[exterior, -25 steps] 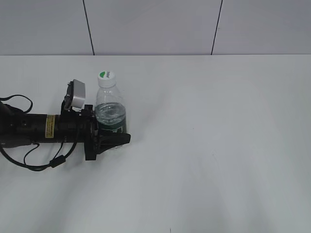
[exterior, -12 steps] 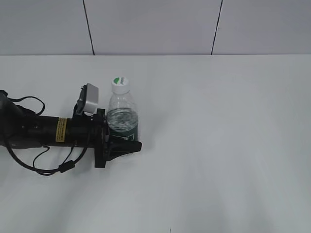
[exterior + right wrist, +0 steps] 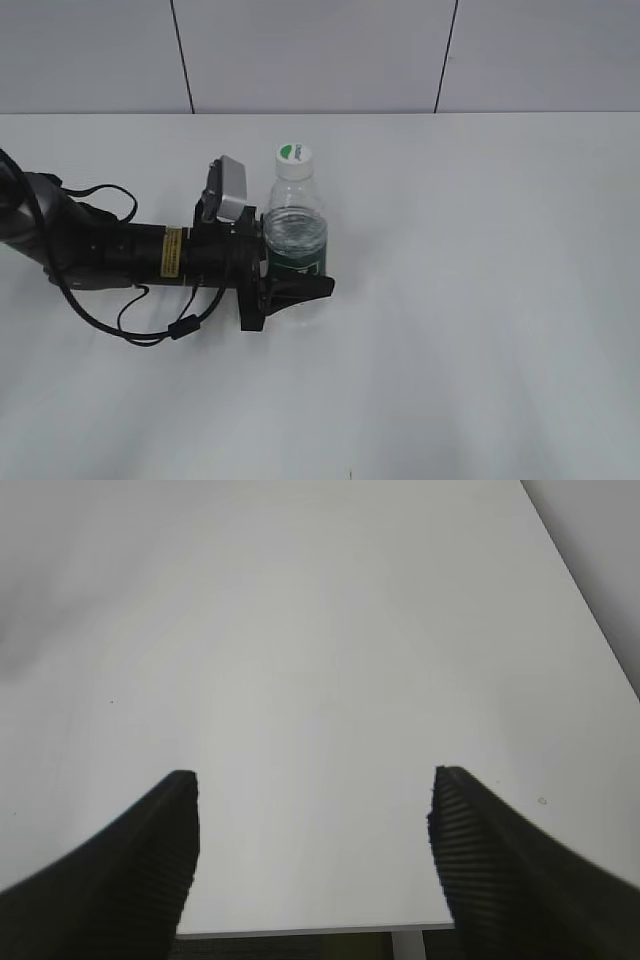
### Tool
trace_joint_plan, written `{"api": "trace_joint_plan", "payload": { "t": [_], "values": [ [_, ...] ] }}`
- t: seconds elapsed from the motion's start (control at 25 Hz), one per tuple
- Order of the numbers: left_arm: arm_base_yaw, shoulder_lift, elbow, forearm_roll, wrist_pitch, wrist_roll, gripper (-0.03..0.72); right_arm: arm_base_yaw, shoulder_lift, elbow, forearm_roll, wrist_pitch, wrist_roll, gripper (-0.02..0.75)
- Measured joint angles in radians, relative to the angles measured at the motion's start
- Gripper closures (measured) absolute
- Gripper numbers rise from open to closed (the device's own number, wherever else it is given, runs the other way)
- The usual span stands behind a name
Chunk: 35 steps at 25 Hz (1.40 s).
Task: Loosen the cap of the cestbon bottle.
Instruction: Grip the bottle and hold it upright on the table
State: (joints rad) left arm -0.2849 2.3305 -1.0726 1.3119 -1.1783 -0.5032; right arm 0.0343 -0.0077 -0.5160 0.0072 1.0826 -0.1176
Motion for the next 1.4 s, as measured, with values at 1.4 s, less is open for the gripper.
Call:
{"api": "trace_joint_plan", "payload": {
  "t": [1.4],
  "values": [
    [-0.104,0.0,-0.089,-0.024,0.028,-0.019,0.26,0.0,0.313,-0.128,0.05,0.0,0.065,0.192]
  ]
}}
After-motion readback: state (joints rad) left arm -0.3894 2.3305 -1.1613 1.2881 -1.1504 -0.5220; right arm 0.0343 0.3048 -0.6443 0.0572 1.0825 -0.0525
